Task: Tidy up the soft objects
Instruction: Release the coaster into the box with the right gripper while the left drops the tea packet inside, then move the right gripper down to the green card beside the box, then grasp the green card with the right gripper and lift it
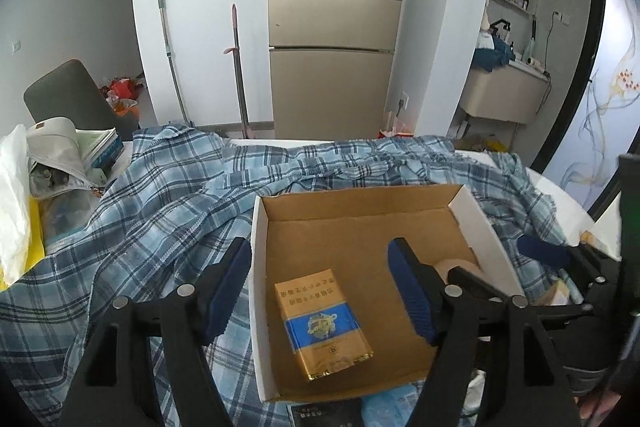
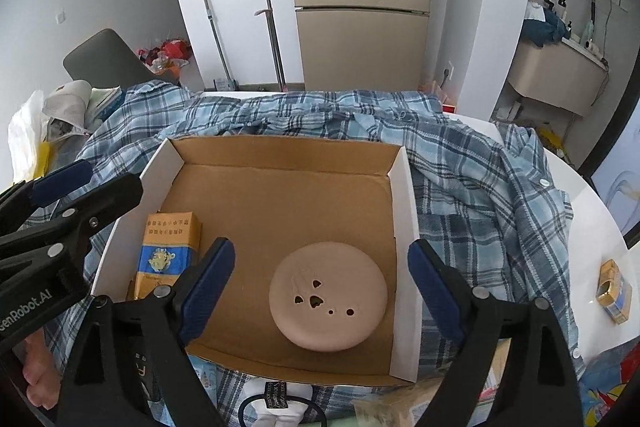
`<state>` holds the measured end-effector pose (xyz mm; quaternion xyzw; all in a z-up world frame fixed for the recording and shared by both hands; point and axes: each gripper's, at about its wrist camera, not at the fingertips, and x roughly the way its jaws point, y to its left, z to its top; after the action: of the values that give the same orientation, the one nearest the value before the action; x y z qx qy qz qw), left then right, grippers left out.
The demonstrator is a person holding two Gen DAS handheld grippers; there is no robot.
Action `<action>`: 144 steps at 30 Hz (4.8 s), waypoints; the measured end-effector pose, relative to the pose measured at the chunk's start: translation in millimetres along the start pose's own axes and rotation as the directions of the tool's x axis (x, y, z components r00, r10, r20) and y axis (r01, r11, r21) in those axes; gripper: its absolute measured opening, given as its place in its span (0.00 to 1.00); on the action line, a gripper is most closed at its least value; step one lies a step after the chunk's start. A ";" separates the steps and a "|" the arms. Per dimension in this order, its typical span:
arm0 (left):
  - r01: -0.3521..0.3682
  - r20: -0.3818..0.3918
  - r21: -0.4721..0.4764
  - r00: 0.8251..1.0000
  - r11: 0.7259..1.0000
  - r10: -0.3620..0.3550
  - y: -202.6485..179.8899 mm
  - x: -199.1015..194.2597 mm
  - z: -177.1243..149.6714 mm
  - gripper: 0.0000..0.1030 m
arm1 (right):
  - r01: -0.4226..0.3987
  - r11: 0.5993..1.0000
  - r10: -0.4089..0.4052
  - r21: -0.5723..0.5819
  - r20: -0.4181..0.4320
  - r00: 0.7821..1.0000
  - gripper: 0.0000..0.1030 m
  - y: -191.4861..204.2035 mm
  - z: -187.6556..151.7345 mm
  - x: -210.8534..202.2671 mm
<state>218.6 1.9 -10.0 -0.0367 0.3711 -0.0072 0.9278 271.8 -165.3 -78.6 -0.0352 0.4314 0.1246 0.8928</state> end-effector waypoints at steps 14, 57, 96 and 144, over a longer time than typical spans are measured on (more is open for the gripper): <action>0.045 0.186 -0.007 0.982 0.999 -0.043 -5.7 -89.5 16.8 0.72 | 0.036 0.999 -0.030 -0.032 0.181 0.983 0.86 1.0 13.4 -79.7; 0.060 0.268 0.065 0.960 0.996 -0.075 1.4 -128.9 -112.5 1.00 | 0.086 0.996 -0.076 -0.013 0.349 0.934 1.00 -27.6 -101.5 -136.3; 0.066 0.172 0.053 0.982 0.996 -0.074 -0.4 -94.2 -122.5 1.00 | -0.054 0.981 0.028 -0.188 -0.143 0.989 0.75 -3.7 -125.7 -35.8; 0.007 -0.048 -0.098 0.999 0.995 -0.011 29.9 -46.9 -122.2 0.66 | -0.025 0.995 0.058 -0.098 0.346 0.936 0.67 -14.6 -113.5 -119.6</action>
<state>100.0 25.9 -68.2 -0.0834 0.3934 0.0058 0.9155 117.6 -221.7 -57.1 -0.0444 0.2607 0.1674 0.9497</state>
